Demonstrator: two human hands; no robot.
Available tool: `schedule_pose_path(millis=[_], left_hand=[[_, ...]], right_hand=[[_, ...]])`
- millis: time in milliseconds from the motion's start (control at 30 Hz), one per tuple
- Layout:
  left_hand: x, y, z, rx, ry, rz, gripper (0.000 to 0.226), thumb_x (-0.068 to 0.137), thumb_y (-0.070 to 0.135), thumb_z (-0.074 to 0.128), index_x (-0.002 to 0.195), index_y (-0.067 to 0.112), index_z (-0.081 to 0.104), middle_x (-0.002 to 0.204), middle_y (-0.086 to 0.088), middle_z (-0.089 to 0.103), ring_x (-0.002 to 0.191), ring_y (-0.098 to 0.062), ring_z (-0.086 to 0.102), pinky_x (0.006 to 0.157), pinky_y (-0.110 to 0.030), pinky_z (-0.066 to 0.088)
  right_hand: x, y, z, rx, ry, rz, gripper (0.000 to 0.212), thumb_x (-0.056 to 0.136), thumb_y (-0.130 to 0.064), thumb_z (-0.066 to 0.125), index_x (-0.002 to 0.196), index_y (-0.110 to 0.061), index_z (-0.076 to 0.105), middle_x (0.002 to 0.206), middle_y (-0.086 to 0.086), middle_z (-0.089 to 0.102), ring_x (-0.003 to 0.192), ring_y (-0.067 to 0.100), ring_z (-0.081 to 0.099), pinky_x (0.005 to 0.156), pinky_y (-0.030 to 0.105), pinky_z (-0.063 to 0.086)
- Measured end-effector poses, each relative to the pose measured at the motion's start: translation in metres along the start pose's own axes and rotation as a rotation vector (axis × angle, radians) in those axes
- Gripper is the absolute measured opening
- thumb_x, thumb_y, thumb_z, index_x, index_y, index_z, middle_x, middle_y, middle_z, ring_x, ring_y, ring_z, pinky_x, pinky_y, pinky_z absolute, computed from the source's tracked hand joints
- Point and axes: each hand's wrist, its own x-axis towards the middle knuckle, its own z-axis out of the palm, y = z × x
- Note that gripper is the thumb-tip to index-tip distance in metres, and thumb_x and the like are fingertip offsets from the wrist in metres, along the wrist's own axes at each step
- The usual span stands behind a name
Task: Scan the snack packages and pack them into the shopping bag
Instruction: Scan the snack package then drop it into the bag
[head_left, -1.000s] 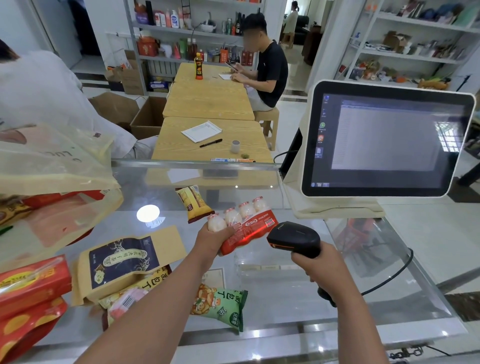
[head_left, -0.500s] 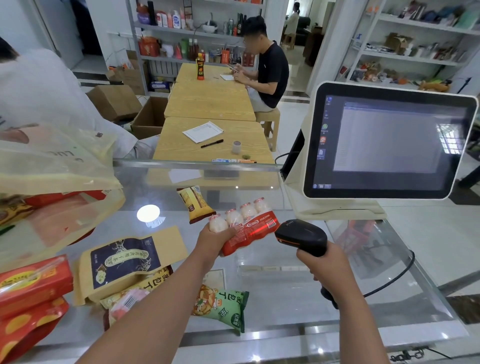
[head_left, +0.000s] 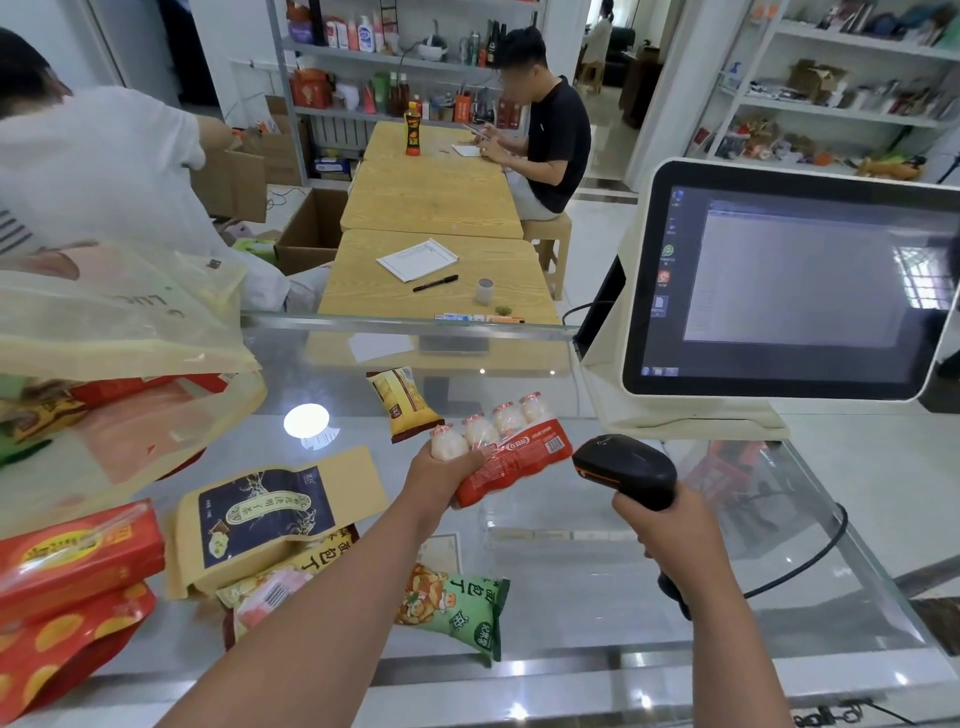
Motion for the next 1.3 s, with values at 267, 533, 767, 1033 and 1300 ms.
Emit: schedule_pose_path(millis=[267, 533, 767, 1033, 1300], left_hand=[[0.000, 0.002, 0.001, -0.012, 0.005, 0.000, 0.051, 0.082, 0.023, 0.074, 0.125, 0.022, 0.046, 0.113, -0.010, 0.064, 0.100, -0.026, 0.065, 0.078, -0.038, 0.057], [-0.001, 0.003, 0.002, -0.052, 0.033, -0.027, 0.055, 0.081, 0.026, 0.075, 0.128, 0.020, 0.048, 0.113, -0.010, 0.066, 0.097, -0.025, 0.067, 0.068, -0.032, 0.055], [-0.001, 0.008, 0.005, -0.209, 0.073, -0.062, 0.047, 0.080, 0.021, 0.076, 0.121, 0.019, 0.053, 0.105, -0.010, 0.070, 0.090, -0.024, 0.069, 0.068, -0.032, 0.056], [-0.021, 0.041, -0.004, -0.132, 0.153, 0.121, 0.049, 0.075, 0.012, 0.081, 0.118, 0.021, 0.059, 0.107, -0.008, 0.070, 0.089, -0.023, 0.070, 0.061, -0.030, 0.055], [-0.085, 0.110, -0.029, 0.842, 0.178, 0.623, 0.039, 0.071, 0.037, 0.077, 0.106, 0.038, 0.060, 0.102, 0.016, 0.067, 0.093, -0.006, 0.062, 0.079, -0.030, 0.052]], right_hand=[[0.003, 0.002, 0.002, -0.039, 0.021, 0.009, 0.008, 0.079, -0.014, 0.068, 0.079, -0.011, 0.060, 0.063, 0.004, 0.058, 0.061, 0.019, 0.055, 0.051, 0.027, 0.042], [-0.005, 0.008, 0.018, -0.106, -0.046, -0.022, 0.024, 0.075, -0.013, 0.072, 0.090, -0.021, 0.055, 0.083, -0.006, 0.062, 0.075, 0.006, 0.057, 0.055, 0.017, 0.038], [-0.009, 0.023, 0.050, -0.405, -0.065, -0.029, 0.067, 0.071, -0.026, 0.074, 0.131, -0.018, 0.044, 0.122, 0.006, 0.049, 0.114, 0.022, 0.044, 0.095, 0.031, 0.041], [-0.005, -0.039, 0.099, 0.044, 0.098, -0.130, 0.052, 0.082, -0.032, 0.068, 0.130, -0.024, 0.049, 0.115, -0.004, 0.046, 0.110, 0.019, 0.048, 0.096, 0.036, 0.043], [0.003, -0.127, 0.142, 1.127, -0.532, 0.315, 0.049, 0.075, -0.045, 0.068, 0.111, -0.011, 0.064, 0.101, 0.010, 0.071, 0.092, 0.023, 0.069, 0.072, 0.033, 0.057]])
